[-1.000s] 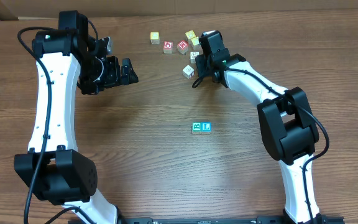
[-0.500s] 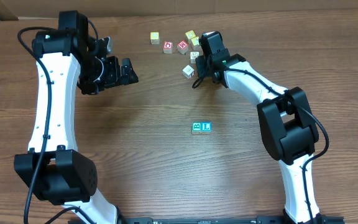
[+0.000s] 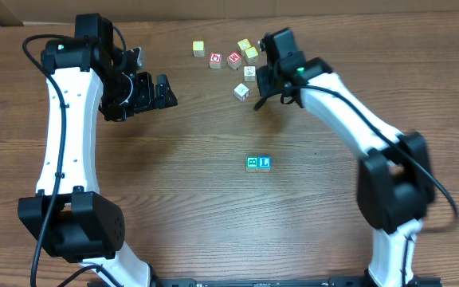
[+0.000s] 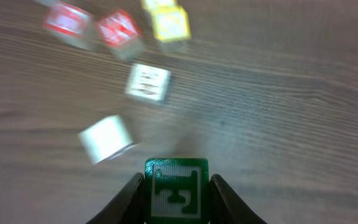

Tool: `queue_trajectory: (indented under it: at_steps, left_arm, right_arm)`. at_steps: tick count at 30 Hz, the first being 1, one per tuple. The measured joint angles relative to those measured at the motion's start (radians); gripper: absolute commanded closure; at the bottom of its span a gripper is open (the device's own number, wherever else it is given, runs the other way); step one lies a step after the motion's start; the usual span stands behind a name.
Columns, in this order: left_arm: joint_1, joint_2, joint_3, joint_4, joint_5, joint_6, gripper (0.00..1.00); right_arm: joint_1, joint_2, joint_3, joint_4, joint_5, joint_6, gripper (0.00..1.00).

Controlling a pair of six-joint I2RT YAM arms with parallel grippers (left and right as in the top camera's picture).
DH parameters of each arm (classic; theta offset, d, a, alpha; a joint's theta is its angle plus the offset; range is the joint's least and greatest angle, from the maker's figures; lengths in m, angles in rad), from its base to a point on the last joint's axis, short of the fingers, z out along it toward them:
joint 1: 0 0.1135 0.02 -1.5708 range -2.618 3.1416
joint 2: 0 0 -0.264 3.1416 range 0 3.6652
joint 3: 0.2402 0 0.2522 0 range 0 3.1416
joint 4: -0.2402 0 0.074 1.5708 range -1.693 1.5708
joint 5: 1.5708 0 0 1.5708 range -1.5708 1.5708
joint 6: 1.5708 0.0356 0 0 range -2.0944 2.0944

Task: Flip 5 blocks
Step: 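Carry the green block to the front beside the B and L blocks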

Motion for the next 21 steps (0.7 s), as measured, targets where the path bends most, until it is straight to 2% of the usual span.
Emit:
queue_trajectory:
  at_steps: [6,13,21]
  left_arm:
    - [0.0,0.0,0.0,0.0,0.0,0.0,0.0]
    - [0.0,0.0,0.0,0.0,0.0,0.0,0.0]
    - [0.0,0.0,0.0,0.0,0.0,0.0,0.0]
  right_arm:
    - [0.072,-0.208,0.008,-0.177,-0.118,0.066,0.71]
    - [0.212,-0.211,-0.015,-0.338,-0.163,0.278,0.71]
    - [0.343,-0.21,-0.174,-0.241,-0.087,0.513,0.73]
